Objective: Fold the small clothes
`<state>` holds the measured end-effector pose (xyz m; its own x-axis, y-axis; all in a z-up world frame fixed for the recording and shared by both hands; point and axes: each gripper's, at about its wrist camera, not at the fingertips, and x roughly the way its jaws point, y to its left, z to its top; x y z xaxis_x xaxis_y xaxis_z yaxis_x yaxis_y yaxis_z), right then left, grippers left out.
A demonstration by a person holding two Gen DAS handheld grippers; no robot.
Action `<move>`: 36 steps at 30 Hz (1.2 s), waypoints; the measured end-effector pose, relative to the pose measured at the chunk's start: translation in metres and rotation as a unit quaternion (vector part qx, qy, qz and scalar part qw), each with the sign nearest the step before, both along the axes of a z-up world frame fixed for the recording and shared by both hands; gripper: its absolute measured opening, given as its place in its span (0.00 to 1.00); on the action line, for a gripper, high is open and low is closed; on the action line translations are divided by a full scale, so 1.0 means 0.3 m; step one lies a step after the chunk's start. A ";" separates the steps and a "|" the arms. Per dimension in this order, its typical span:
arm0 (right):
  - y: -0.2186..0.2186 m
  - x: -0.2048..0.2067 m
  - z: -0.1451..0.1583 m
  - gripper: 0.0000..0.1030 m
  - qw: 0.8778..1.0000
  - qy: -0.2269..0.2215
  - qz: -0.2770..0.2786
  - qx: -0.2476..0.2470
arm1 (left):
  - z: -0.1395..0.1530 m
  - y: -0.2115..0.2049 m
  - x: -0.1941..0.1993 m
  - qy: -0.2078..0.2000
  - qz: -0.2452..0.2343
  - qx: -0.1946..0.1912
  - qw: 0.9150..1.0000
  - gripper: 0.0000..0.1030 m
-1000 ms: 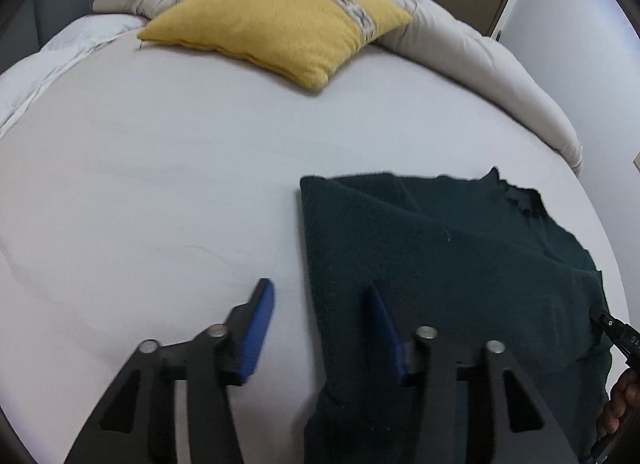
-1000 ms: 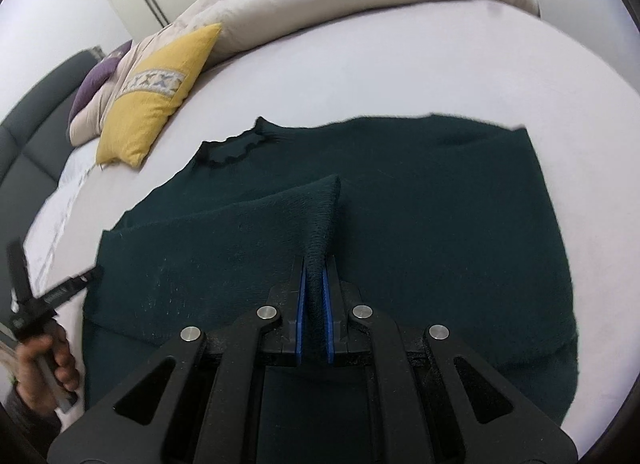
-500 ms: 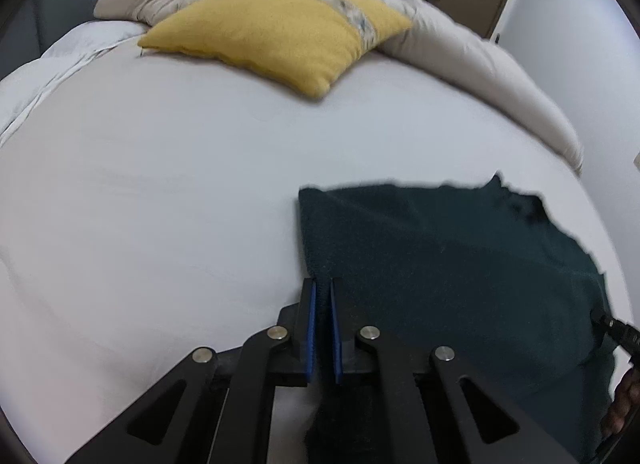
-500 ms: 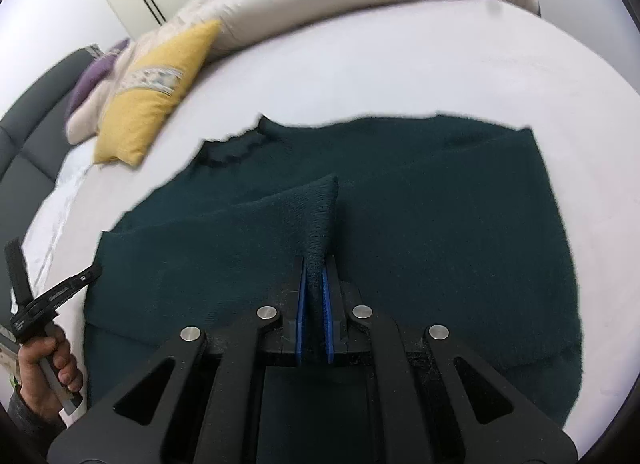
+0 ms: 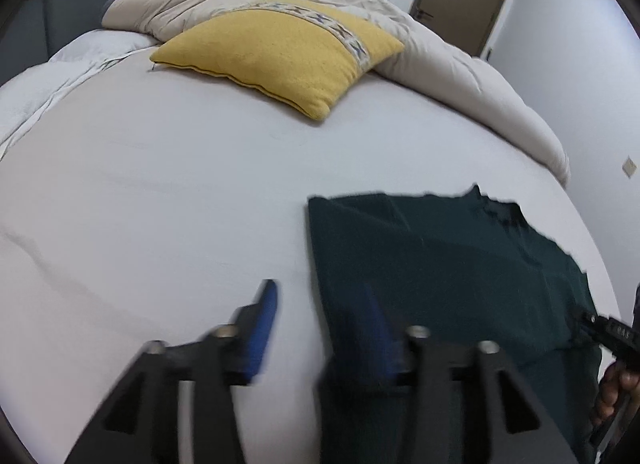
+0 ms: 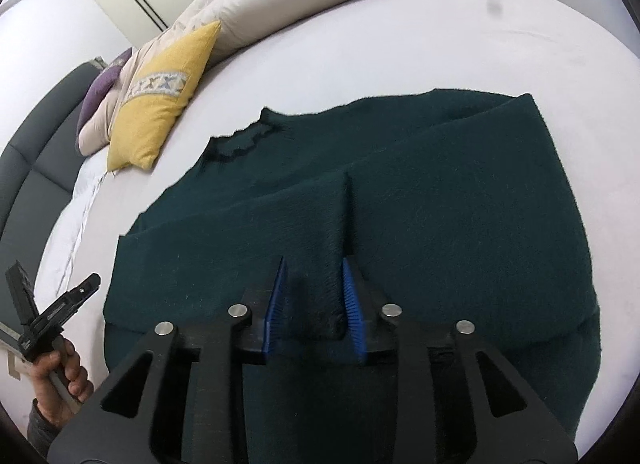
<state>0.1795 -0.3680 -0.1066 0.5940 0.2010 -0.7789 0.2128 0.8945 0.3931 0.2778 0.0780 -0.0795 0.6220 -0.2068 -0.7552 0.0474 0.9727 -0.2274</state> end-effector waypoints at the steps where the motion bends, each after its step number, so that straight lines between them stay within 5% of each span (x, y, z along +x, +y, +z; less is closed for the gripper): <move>1: 0.002 -0.002 -0.005 0.28 1.000 0.004 0.001 -0.003 | -0.015 -0.027 -0.005 0.008 -0.012 0.017 1.000 0.49; 2: 0.008 0.002 -0.015 0.28 1.000 0.010 0.000 -0.007 | -0.032 -0.046 -0.007 0.017 -0.020 0.028 0.999 0.48; 4: 0.008 0.001 -0.024 0.27 1.000 0.013 0.000 -0.014 | -0.083 -0.072 0.001 0.038 -0.031 0.042 0.998 0.28; 6: 0.008 0.004 -0.027 0.15 0.999 0.017 -0.001 -0.027 | -0.088 -0.075 0.000 0.031 -0.027 0.044 0.998 0.17; 11: 0.006 -0.015 0.005 0.06 0.999 0.014 -0.003 -0.040 | -0.077 -0.076 -0.003 0.022 -0.029 0.058 0.998 0.08; 19: -0.011 -0.014 -0.055 0.05 0.999 0.010 0.004 -0.041 | -0.121 -0.059 -0.011 0.017 -0.027 0.058 0.998 0.09; 25: -0.006 -0.034 -0.005 0.05 0.999 -0.001 -0.004 -0.054 | -0.120 -0.062 -0.016 0.014 -0.025 0.065 0.998 0.11; 32: -0.069 -0.044 -0.062 0.05 1.000 -0.015 0.002 -0.001 | -0.123 -0.054 -0.016 0.009 -0.025 0.061 0.998 0.14; 34: -0.079 -0.067 -0.043 0.10 1.000 -0.009 -0.002 0.002 | -0.113 -0.029 -0.026 0.008 -0.021 0.043 0.999 0.25; 36: -0.089 -0.121 -0.001 0.23 1.000 -0.004 -0.023 -0.007 | -0.091 0.014 -0.060 0.013 -0.004 0.024 1.000 0.46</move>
